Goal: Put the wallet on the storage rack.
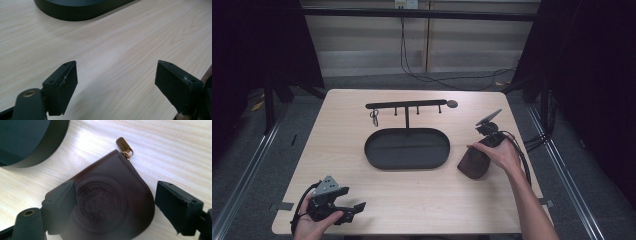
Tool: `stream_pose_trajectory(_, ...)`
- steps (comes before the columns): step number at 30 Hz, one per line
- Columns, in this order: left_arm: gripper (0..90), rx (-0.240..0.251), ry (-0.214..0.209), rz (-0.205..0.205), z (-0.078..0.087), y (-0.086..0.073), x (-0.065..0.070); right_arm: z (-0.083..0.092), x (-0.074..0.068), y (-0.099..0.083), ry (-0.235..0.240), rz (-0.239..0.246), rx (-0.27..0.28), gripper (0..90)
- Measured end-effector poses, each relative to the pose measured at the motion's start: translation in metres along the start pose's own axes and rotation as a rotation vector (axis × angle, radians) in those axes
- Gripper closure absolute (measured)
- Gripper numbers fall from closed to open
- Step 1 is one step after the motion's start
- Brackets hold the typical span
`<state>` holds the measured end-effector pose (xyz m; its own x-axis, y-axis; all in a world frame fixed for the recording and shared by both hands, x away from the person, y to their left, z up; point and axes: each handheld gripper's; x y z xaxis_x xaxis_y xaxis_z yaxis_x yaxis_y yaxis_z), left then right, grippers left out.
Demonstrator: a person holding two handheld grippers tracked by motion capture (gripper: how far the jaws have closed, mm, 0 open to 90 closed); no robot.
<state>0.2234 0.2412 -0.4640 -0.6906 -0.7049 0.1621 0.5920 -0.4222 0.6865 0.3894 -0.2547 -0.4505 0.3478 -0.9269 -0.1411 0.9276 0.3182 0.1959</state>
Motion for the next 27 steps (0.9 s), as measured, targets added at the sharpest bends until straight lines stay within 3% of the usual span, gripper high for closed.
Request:
stream_pose_trajectory(4, 18.2, 0.004, -0.006, 0.003, 0.0, 0.0, 0.0, -0.006, -0.001, 0.001, -0.029, 0.007, -0.033, 13.7)
stream_pose_trajectory(13, 17.7, -0.001, 0.0, 0.007, -0.001, 0.001, -0.001, -0.015, -0.007, 0.003, -0.012, 0.014, -0.035, 9.5)
stream_pose_trajectory(20, 17.7, -0.003, -0.003, -0.001, 0.0, 0.0, -0.001, -0.021, -0.004, 0.004, 0.063, -0.012, -0.041, 8.8)
stream_pose_trajectory(25, 17.7, -0.001, -0.007, 0.001, 0.0, 0.001, 0.0, -0.022, -0.001, 0.003, 0.106, -0.045, -0.045, 13.3)
stream_pose_trajectory(27, 17.7, -0.002, -0.008, 0.002, 0.0, 0.001, 0.0, -0.025, 0.002, 0.002, 0.148, -0.059, -0.049, 12.3)
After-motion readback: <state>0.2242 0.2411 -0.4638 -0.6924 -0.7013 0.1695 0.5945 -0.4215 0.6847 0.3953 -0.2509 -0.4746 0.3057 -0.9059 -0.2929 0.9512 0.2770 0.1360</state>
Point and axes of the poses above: each handheld gripper's, and its own axes: z roughly backward along the jaws, y roughly out of its top, x roughly to its right, and after that the axes turned 3 degrees about -x, right-handed
